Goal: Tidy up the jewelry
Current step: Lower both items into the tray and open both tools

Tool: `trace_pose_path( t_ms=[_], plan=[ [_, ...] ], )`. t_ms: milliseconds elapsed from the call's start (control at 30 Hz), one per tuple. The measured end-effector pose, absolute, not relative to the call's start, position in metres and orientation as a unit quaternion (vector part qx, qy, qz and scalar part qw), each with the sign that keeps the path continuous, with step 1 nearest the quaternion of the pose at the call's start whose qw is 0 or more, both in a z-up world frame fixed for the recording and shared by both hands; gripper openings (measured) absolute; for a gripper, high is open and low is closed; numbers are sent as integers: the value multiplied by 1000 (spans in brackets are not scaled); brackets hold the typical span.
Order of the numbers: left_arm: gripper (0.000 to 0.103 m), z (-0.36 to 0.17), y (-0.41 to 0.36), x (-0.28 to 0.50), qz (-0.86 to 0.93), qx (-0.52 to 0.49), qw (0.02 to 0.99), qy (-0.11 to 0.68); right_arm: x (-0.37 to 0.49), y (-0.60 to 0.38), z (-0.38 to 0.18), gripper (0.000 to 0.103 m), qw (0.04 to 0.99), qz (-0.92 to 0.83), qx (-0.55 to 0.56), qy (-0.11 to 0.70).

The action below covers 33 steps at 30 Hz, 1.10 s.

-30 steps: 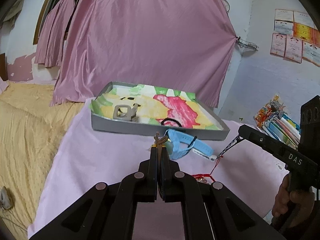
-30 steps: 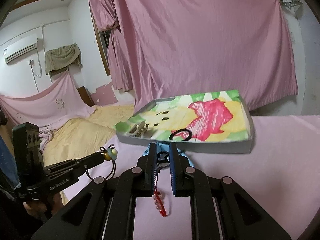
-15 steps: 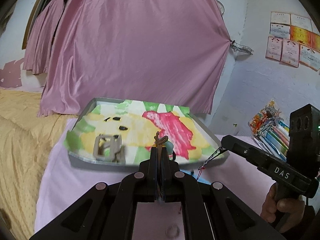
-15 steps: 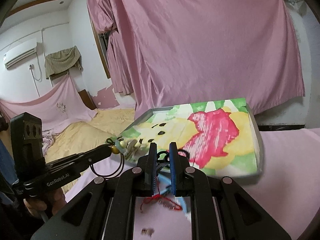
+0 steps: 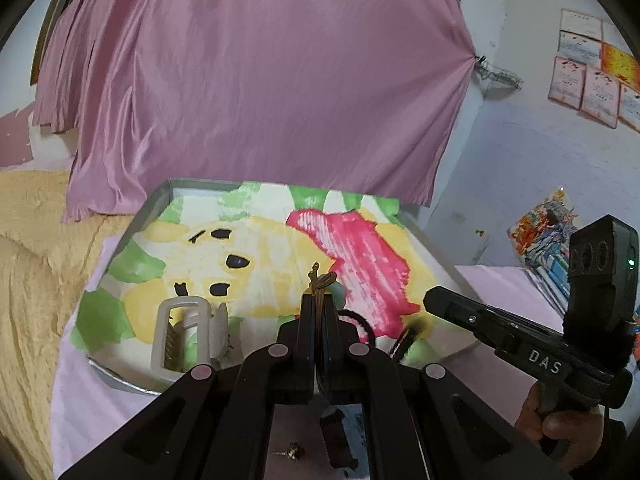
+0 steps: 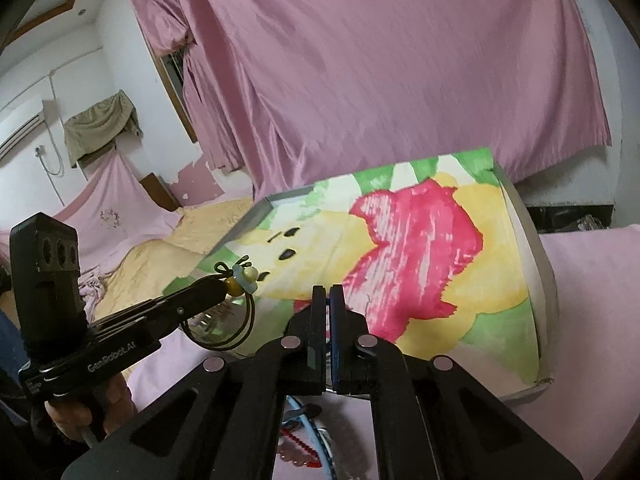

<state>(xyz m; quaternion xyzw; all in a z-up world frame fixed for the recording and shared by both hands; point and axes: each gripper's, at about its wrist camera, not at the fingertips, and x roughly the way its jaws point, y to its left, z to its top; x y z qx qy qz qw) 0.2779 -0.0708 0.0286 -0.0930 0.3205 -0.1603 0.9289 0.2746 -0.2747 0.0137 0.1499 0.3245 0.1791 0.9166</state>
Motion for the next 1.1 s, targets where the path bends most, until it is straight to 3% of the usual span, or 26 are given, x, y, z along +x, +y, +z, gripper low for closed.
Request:
trace_pose_path(
  t_ms=[400,533,600,667,800,833,900,933,1033,1100],
  plan=[
    [3,14,-79,288,-141,-69,921,358,289,-271,0,3,906,174,147,356],
    [14,14,-80,285,-134,-56,923,357,286,-272,2,5,909,162,140,357],
    [28,17,-79,282,-134,-60,925,351,283,-273,4,19,912,155,136,354],
    [51,21,-75,276,-133,-72,930,335,278,-274,7,30,916,150,135,348],
    [59,30,-69,263,-127,-82,938,311,263,-276,15,32,926,136,126,328],
    [66,32,-68,258,-124,-81,941,304,258,-277,18,33,930,132,123,321],
    [79,37,-65,249,-118,-84,947,288,246,-279,23,53,936,124,121,308],
    [85,40,-63,241,-113,-87,951,275,239,-279,25,57,940,119,119,298],
    [91,45,-58,227,-106,-89,956,258,218,-282,33,66,950,106,112,272],
    [96,47,-54,215,-100,-91,960,247,204,-283,38,85,955,98,111,255]
  ],
)
